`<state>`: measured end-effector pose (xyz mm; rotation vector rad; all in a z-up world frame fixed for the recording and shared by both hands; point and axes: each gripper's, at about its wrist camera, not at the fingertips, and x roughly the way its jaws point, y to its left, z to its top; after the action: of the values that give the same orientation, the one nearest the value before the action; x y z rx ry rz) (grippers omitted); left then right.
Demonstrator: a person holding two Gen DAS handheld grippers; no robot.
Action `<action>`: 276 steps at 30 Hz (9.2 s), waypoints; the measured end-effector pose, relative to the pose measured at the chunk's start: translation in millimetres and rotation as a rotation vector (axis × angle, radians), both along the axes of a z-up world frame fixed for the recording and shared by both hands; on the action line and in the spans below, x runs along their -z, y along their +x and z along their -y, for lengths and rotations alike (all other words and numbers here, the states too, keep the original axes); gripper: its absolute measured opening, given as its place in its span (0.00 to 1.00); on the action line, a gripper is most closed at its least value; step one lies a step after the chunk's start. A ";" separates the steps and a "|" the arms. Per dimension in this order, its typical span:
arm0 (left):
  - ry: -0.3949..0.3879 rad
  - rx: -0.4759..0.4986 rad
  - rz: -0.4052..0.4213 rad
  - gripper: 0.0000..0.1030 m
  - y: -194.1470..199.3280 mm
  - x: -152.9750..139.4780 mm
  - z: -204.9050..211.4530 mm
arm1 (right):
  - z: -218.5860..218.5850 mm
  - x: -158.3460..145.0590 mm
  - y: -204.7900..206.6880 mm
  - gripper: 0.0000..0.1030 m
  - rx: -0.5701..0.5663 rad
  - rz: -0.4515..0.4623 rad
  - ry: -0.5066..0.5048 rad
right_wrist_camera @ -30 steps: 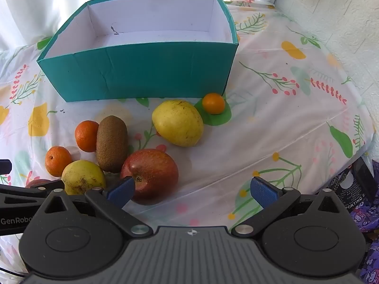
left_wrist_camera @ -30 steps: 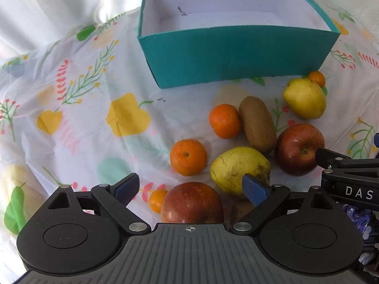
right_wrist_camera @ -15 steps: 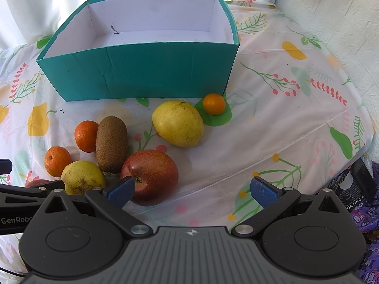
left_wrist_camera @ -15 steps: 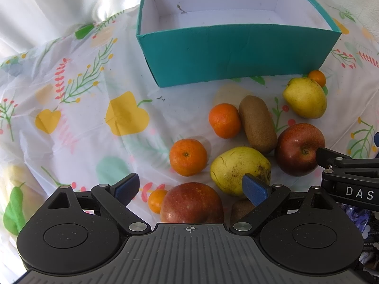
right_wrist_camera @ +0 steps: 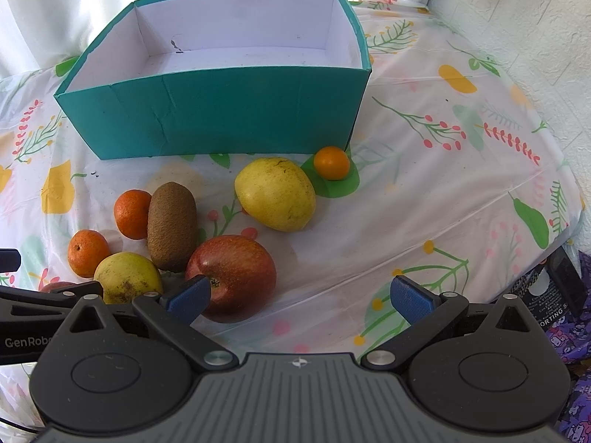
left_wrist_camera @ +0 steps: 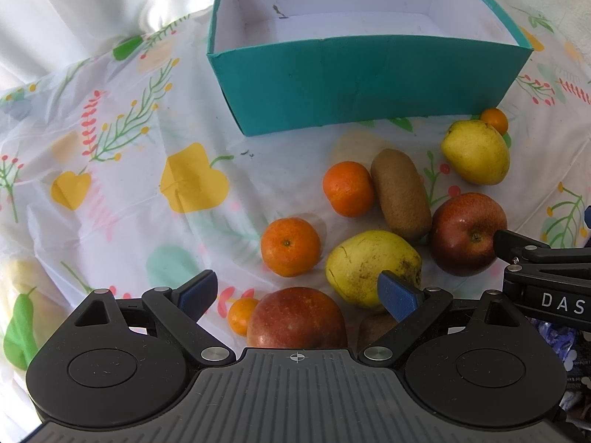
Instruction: Organize fruits
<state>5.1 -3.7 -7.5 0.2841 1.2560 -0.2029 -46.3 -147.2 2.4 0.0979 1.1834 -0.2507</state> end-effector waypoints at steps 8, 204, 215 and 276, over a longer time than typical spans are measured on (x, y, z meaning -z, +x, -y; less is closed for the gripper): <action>0.002 0.000 -0.001 0.94 0.4 0.4 1.5 | 0.3 -0.5 -0.2 1.00 -0.001 -0.001 0.004; -0.119 0.283 0.080 0.74 -31.2 35.0 -26.5 | -19.4 63.4 13.8 0.70 -0.310 0.072 0.084; -0.120 0.260 0.124 0.74 -37.5 21.2 -26.4 | -9.1 46.1 1.3 0.70 -0.276 0.129 0.083; -0.097 -0.068 0.450 0.74 94.4 -94.8 35.7 | 46.2 -71.9 77.1 0.70 -0.124 0.590 0.048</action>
<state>99.5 -39.4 87.3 0.1894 0.8066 -0.1314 30.7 -193.4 74.2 0.1298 0.6056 -0.0729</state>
